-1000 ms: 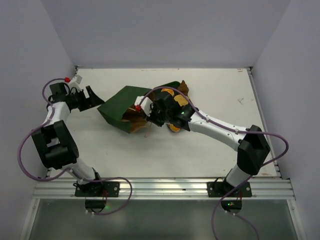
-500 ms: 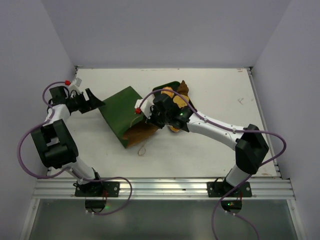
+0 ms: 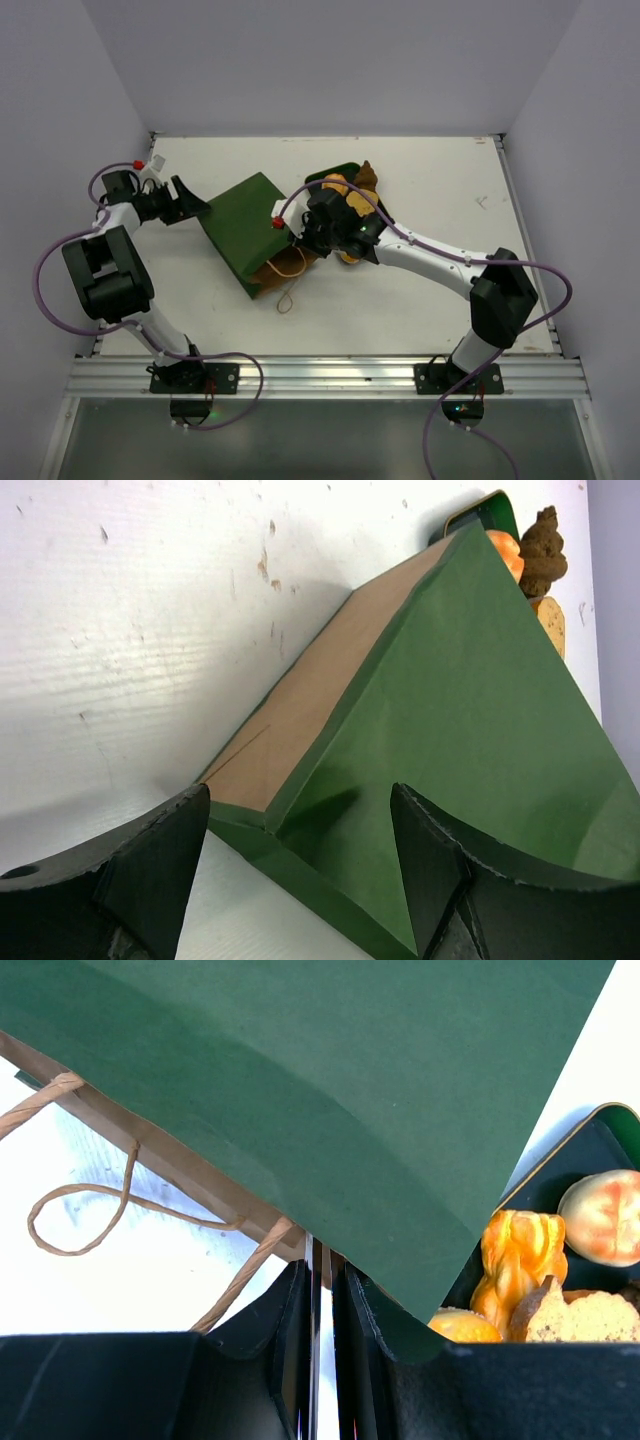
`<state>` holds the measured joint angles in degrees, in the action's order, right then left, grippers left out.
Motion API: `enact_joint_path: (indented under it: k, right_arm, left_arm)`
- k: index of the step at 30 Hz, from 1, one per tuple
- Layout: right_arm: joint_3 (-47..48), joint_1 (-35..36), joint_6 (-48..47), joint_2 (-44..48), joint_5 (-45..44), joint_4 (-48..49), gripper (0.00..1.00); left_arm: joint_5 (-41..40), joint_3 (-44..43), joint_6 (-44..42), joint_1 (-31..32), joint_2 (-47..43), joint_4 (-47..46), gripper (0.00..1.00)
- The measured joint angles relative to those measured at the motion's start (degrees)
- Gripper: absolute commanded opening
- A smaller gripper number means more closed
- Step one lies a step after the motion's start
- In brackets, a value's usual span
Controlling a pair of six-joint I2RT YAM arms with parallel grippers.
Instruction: Take the fake bread out of the paper bag
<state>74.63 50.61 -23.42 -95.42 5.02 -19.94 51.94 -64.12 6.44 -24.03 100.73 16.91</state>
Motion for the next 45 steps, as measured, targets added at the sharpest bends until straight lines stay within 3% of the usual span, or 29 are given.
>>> enact_joint_path:
  k: [13, 16, 19, 21, 25, 33, 45]
  right_arm:
    - [0.00, 0.00, 0.00, -0.68, 0.02, 0.00, 0.18]
    - [0.00, 0.00, 0.00, -1.09, 0.00, -0.09, 0.17]
    - [0.02, 0.00, 0.00, -1.40, -0.09, -0.11, 0.17]
    - [0.02, 0.00, 0.00, -1.75, -0.63, -0.13, 0.18]
    - [0.20, -0.02, 0.00, -2.21, -1.51, -0.24, 0.17]
    - [1.66, -0.07, 0.02, -2.47, -3.04, -0.28, 0.17]
    - [1.92, -0.42, 0.02, -2.56, -3.15, -0.35, 0.16]
  left_arm:
    - [-1.46, -1.29, -0.07, 0.28, -0.68, -1.42, 0.62]
    - [-1.62, -1.29, -0.11, 0.79, -0.68, -1.40, 0.53]
    - [-1.57, -1.29, -0.26, 1.49, -0.68, -1.36, 0.36]
    - [-1.57, -1.29, -0.55, 1.73, -0.68, -1.29, 0.18]
    - [-1.03, -1.29, -1.44, 1.99, -0.68, -1.14, 0.00]
    - [-1.11, -1.31, -1.44, 1.99, -1.84, -0.72, 0.00]
    - [1.29, -1.38, 2.10, 2.01, -15.06, -2.69, 0.00]
